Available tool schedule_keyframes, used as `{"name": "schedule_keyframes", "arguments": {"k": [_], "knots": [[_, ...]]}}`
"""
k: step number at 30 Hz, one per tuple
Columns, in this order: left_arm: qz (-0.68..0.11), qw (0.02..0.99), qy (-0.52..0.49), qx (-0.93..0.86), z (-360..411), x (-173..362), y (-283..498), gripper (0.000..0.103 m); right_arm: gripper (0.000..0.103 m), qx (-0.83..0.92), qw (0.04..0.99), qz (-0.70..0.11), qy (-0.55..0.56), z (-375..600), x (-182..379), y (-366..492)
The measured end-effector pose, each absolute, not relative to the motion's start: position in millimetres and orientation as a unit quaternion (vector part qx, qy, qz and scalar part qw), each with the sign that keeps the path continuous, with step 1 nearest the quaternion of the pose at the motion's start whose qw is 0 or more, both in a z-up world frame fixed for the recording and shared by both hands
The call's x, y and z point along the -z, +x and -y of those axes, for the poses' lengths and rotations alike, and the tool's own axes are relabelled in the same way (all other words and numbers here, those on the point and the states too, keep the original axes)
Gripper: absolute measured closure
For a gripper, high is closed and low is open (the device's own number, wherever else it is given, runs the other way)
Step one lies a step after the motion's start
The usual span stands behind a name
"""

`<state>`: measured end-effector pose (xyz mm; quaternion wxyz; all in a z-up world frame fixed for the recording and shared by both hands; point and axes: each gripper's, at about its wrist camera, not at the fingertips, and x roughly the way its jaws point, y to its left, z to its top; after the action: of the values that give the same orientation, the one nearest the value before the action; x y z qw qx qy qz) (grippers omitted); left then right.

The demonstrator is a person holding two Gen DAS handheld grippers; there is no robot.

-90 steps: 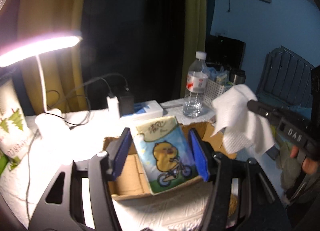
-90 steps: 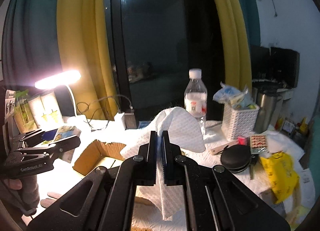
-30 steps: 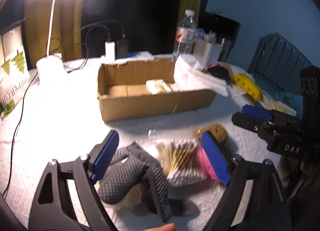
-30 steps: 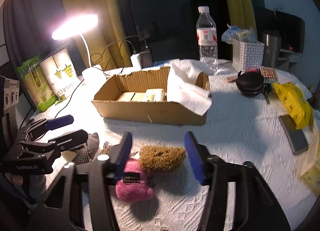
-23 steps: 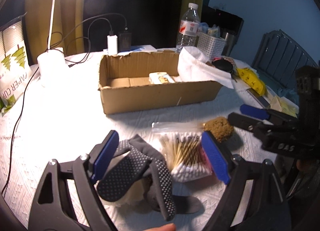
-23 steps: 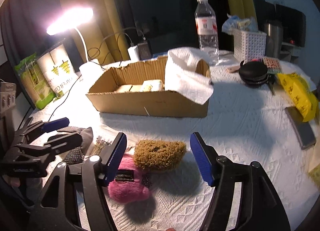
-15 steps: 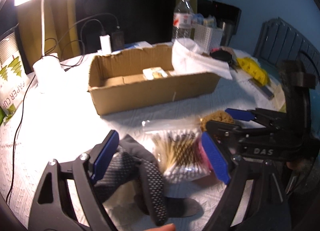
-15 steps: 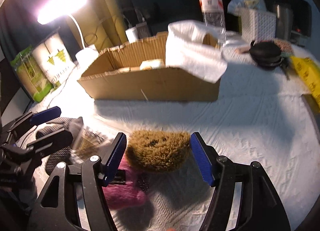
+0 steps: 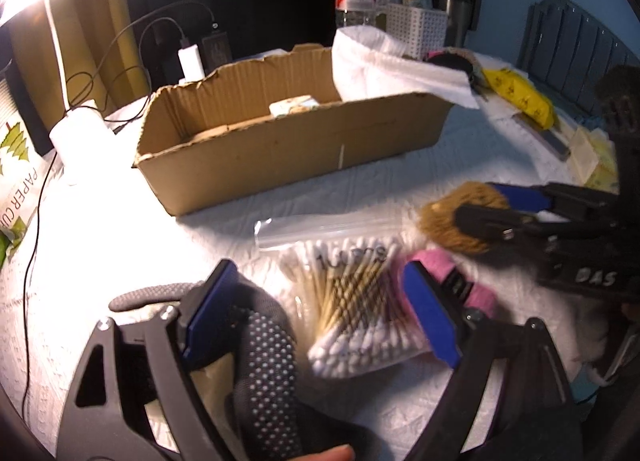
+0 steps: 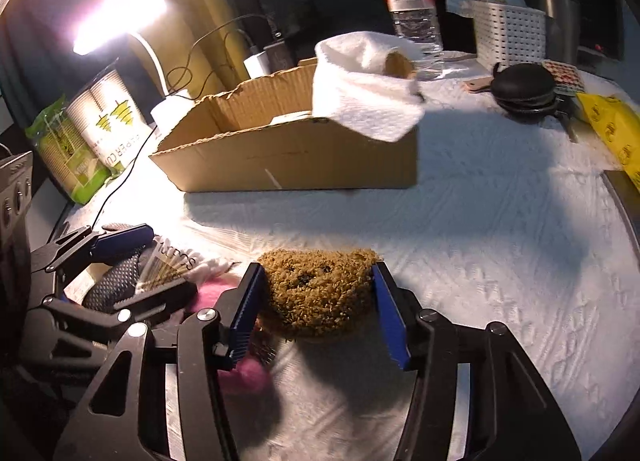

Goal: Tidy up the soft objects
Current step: 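Grasp the brown fuzzy sponge with the right tool while the left tool grasps the cotton swab bag, then carry the sponge and swab bag into the cardboard box and release both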

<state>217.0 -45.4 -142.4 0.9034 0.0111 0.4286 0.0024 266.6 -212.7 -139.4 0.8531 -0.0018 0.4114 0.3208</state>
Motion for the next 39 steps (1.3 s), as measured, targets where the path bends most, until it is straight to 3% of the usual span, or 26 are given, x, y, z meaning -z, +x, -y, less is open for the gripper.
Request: {"name": "schedule_keyframes", "arguments": {"k": [7, 14, 19, 39], "knots": [[-0.444, 0.896, 0.029, 0.003, 49.1, 146.0, 227.0, 0.018, 0.046, -0.301, 0.859, -0.415, -0.001, 231.0, 139.6, 264.3], [-0.442, 0.895, 0.056, 0.028, 68.0, 148.3, 222.6, 0.049, 0.045, -0.293, 0.862, -0.413, -0.021, 225.3, 141.1, 260.5], [-0.436, 0.898, 0.048, 0.037, 67.5, 143.0, 216.3, 0.061, 0.049, -0.292, 0.865, -0.407, -0.022, 225.0, 139.7, 255.9], [-0.348, 0.934, -0.008, 0.08, 38.6, 70.7, 192.9, 0.062, 0.049, -0.3, 0.895, -0.33, 0.008, 234.6, 92.3, 230.3]]}}
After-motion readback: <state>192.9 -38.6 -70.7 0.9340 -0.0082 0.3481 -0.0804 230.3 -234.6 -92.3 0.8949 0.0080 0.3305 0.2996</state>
